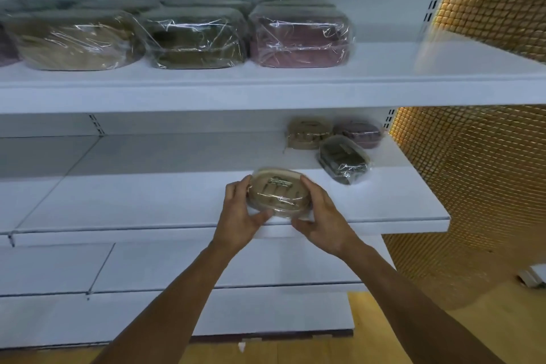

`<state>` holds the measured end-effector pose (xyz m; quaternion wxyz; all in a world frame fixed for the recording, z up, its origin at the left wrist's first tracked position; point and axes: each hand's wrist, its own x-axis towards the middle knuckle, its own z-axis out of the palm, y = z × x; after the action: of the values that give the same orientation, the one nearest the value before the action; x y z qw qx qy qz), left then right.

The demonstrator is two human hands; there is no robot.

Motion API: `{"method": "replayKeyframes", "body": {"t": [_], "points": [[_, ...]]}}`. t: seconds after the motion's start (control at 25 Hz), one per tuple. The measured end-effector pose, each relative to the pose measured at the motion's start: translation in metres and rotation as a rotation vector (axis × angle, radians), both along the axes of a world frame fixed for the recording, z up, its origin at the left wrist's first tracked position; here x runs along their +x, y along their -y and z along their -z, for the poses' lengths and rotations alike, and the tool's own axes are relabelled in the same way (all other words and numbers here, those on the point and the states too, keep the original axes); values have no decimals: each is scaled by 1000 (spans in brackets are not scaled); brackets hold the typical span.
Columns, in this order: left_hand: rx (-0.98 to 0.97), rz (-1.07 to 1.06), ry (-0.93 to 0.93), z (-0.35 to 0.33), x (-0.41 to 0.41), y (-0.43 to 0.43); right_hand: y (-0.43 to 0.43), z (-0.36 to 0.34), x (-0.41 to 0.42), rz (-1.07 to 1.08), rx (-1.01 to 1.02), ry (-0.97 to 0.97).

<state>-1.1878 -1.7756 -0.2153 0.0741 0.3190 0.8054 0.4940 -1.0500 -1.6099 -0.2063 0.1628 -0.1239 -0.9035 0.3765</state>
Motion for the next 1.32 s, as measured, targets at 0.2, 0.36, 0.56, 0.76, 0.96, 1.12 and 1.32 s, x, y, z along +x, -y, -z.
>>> {"method": "replayKeyframes", "body": {"t": [0.2,0.36,0.56,0.76,0.96,1.12,1.32], "points": [[-128,29,-116,-15,38,7,21,-11,28,90,219,73],[-234,62,-283,-33,69,23,28,-32,68,59,304,105],[-199,88,-454,-82,107,36,35,-86,121,50,331,20],[-13,99,-625,-144,140,38,35,-157,165,92,424,-41],[91,68,-694,-206,155,20,22,-223,186,171,473,-81],[115,41,-754,-241,153,-11,-9,-251,180,200,493,-138],[9,-58,-875,-258,137,-66,-63,-263,159,185,467,-134]]}}
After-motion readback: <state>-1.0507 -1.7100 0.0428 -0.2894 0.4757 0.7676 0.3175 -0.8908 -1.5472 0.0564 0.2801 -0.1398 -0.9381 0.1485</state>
